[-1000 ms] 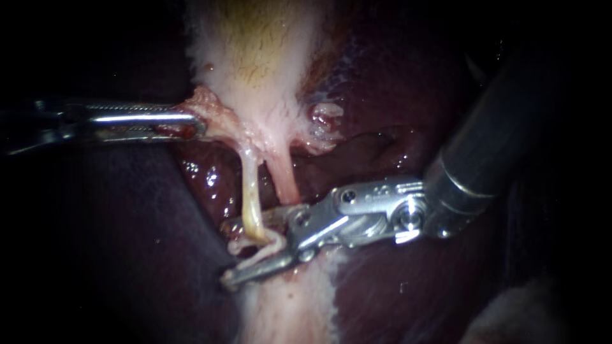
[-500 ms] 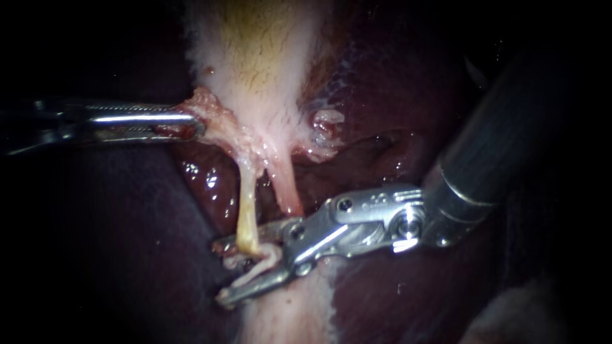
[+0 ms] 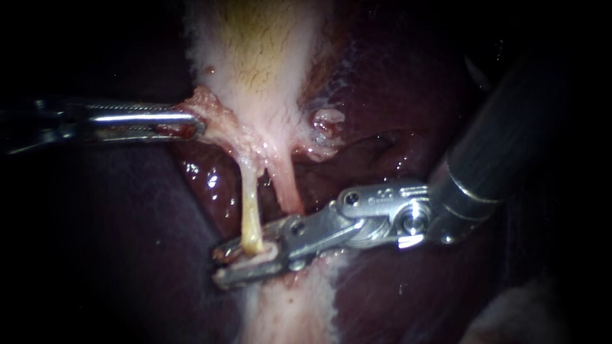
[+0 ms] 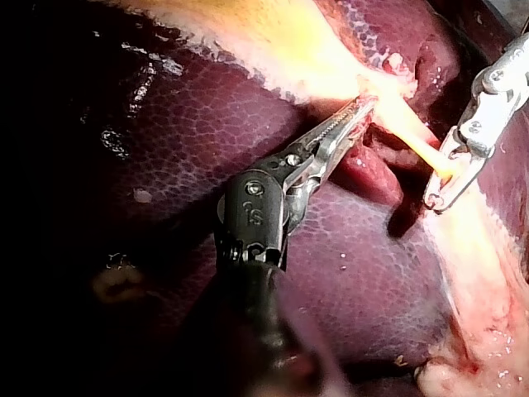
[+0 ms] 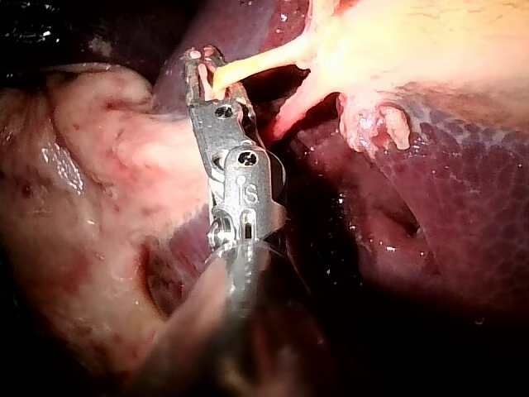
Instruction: Clipping second clip left tube
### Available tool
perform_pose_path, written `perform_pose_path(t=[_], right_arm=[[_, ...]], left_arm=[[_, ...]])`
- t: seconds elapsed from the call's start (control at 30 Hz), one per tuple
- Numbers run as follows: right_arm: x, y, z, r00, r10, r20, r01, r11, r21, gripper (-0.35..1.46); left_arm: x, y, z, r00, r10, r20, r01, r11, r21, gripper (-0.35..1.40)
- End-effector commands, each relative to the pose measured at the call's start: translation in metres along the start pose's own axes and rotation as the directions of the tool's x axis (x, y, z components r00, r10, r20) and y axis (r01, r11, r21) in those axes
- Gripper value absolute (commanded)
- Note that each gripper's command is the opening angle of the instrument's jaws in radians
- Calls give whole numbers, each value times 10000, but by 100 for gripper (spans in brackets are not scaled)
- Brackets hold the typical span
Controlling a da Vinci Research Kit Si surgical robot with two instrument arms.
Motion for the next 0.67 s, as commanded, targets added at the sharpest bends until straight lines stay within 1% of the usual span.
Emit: perform_pose_path(t=[0.03,0.1,0.2,0.27,0.67], right_arm=[[2,-1,-1,9999,95,43,-95,10000,6,-35],[3,0,-3,9999,113,122,-113,9999,-13,-35],[4,1,-5,9984,163,533,-155,9997,-163,-35],[1,1,-5,9979,158,628,-147,9997,-181,-35],[-1,1,-4,9978,207,629,-196,9996,-186,-35]], left_arm=[[0,0,0,10000,-1,0,1,10000,0,-35],[0,0,0,10000,-1,0,1,10000,0,-35],[0,0,0,10000,-1,0,1,10000,0,-35],[0,0,0,10000,-1,0,1,10000,0,-35],[0,-1,0,10000,-1,-6,1,10000,30,-35]])
